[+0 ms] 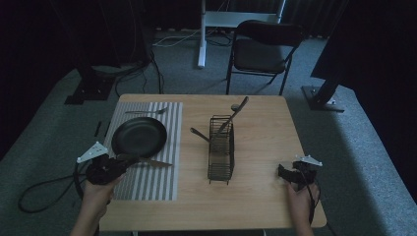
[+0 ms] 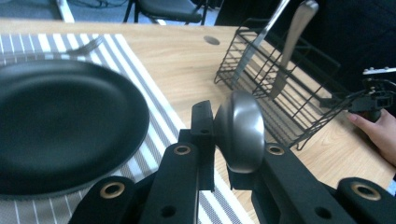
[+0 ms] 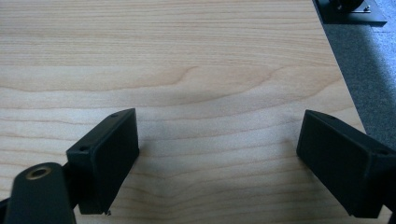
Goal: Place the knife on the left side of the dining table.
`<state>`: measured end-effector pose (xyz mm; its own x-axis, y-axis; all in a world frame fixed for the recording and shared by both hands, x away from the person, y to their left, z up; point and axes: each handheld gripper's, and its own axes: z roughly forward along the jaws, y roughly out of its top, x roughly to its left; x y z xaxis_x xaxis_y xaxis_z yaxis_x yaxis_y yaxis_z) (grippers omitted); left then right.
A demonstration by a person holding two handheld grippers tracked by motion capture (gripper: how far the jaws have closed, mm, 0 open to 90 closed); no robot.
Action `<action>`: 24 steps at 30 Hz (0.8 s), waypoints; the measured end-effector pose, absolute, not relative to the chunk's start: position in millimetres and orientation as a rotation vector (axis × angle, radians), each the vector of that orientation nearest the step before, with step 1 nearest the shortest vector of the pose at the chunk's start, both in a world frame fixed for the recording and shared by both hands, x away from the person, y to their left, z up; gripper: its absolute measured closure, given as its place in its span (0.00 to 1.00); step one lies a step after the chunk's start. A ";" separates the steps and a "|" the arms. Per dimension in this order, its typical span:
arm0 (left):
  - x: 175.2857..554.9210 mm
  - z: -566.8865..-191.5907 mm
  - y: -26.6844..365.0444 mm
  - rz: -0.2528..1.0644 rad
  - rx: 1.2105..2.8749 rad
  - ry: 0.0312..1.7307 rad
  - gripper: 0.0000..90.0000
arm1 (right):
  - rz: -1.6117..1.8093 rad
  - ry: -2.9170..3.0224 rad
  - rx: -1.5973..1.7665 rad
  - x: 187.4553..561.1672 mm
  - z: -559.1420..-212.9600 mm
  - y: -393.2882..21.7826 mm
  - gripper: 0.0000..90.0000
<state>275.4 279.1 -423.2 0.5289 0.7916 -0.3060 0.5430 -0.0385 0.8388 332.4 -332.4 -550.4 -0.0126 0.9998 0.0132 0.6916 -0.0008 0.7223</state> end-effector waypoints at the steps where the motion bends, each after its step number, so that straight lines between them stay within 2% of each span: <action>1: 277.8 -432.6 282.0 0.267 1.704 1.153 0.93 | 0.765 1.756 1.745 332.5 -550.4 -332.3 0.13; 21: 286.3 -456.2 300.0 0.138 1.629 1.215 0.93 | 0.766 1.755 1.748 332.5 -550.4 -332.1 0.13; 24: 287.2 -462.3 306.8 0.133 1.604 1.246 0.90 | 0.765 1.755 1.747 332.5 -550.3 -332.1 0.13</action>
<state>287.2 306.8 -462.3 0.4509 0.7570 -0.4729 0.6401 0.0950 0.7624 332.5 -332.1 -550.3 -0.0113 0.9998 0.0152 0.6915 -0.0032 0.7224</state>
